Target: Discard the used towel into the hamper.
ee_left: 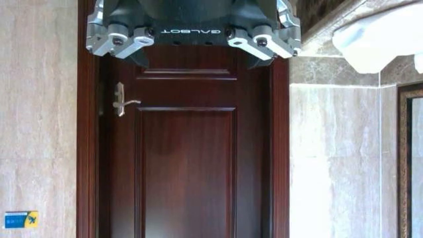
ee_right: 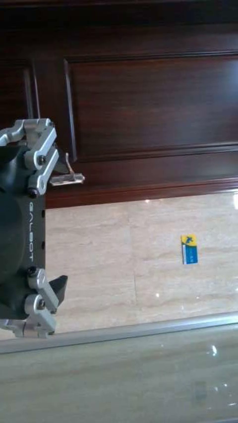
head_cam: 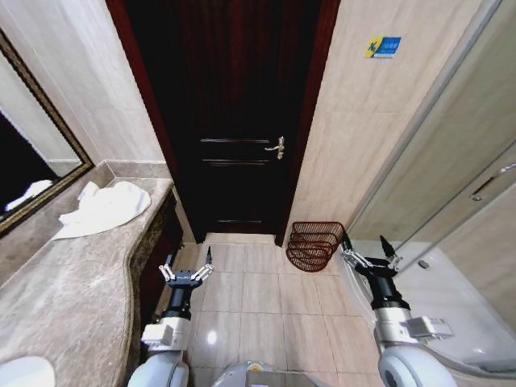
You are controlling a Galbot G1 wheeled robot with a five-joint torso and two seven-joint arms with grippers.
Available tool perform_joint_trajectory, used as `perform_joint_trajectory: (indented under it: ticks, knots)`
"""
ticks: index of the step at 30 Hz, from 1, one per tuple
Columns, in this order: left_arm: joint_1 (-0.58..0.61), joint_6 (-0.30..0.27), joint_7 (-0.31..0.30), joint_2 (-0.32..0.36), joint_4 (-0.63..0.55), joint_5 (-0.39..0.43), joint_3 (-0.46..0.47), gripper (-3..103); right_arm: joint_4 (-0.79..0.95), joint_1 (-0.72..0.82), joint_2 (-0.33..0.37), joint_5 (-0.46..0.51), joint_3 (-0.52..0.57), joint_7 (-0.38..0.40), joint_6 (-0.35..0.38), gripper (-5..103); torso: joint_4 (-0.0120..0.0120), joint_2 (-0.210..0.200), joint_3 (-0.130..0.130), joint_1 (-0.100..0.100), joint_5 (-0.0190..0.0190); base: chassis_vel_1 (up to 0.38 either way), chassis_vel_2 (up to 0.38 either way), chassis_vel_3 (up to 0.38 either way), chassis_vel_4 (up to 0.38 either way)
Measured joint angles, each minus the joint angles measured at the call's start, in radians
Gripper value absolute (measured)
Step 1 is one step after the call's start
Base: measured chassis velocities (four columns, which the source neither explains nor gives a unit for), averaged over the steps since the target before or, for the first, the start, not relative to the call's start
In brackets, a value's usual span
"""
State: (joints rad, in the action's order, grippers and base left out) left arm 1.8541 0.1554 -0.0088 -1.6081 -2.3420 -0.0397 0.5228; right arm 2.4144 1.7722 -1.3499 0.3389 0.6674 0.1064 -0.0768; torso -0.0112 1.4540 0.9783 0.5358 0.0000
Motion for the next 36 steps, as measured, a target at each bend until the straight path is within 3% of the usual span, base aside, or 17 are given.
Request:
perform_joint_trajectory:
  ticks: [36]
  knots:
    - [-0.008,0.002,0.000,0.000,0.017,0.003,-0.001,100,-0.018,-0.003,-0.004,0.001,-0.010,-0.013,-0.014,100,0.0000,0.000,0.000,0.000,-0.0001,-0.097,0.096,0.103,-0.104]
